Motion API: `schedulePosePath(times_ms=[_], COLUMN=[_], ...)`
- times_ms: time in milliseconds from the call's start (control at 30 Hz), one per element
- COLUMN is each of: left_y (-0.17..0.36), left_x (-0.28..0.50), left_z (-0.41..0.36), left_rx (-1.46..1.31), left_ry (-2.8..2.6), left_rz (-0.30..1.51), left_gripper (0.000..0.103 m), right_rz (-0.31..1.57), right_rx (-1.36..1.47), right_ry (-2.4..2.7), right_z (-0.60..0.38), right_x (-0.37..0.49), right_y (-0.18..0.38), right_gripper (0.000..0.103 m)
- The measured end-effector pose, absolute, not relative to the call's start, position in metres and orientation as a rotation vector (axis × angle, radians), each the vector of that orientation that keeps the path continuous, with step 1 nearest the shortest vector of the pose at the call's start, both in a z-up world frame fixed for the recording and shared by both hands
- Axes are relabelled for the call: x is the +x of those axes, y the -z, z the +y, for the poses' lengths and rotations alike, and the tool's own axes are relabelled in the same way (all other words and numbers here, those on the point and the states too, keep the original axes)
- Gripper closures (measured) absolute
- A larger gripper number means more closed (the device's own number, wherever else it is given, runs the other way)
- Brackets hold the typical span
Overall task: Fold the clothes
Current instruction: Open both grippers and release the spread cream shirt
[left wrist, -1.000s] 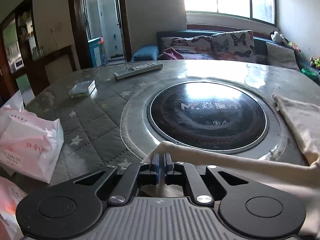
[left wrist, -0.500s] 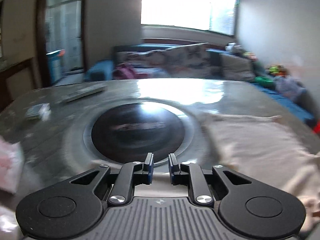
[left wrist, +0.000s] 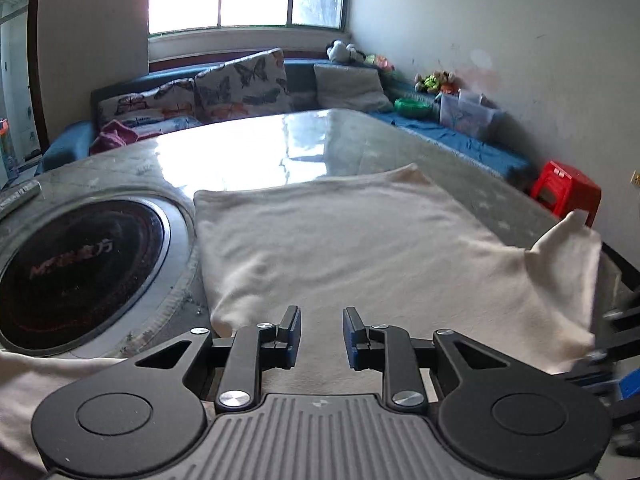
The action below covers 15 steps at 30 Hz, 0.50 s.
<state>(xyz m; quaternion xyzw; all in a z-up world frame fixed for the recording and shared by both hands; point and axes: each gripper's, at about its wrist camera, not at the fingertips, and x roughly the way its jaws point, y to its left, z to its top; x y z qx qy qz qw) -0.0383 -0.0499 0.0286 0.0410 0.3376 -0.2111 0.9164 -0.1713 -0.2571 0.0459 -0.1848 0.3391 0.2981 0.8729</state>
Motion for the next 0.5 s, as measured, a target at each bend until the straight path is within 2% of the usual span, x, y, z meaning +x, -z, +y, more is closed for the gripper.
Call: schedulePosePath(times_ms=[233,333,500], left_y=[-0.022,-0.023,-0.023], left_x=[-0.03,-0.03,-0.03], left_z=[-0.04,-0.036,-0.032], left_rx=[0.072,0.077,0.077], left_ry=[0.411,0.411,0.419], left_rz=[0.719,0.722,0.724], left_gripper=[0.075,0.074,0.07], right_rz=[0.759,0.783,0.765], right_rx=[-0.354,-0.303,-0.247], right_ry=[-0.64,-0.67,-0.615], right_z=[-0.259,-0.266,-0.294], right_x=[-0.17,-0.163,-0.149], right_y=[-0.032,-0.042,-0.06], right_gripper=[0.098,0.094,0.094])
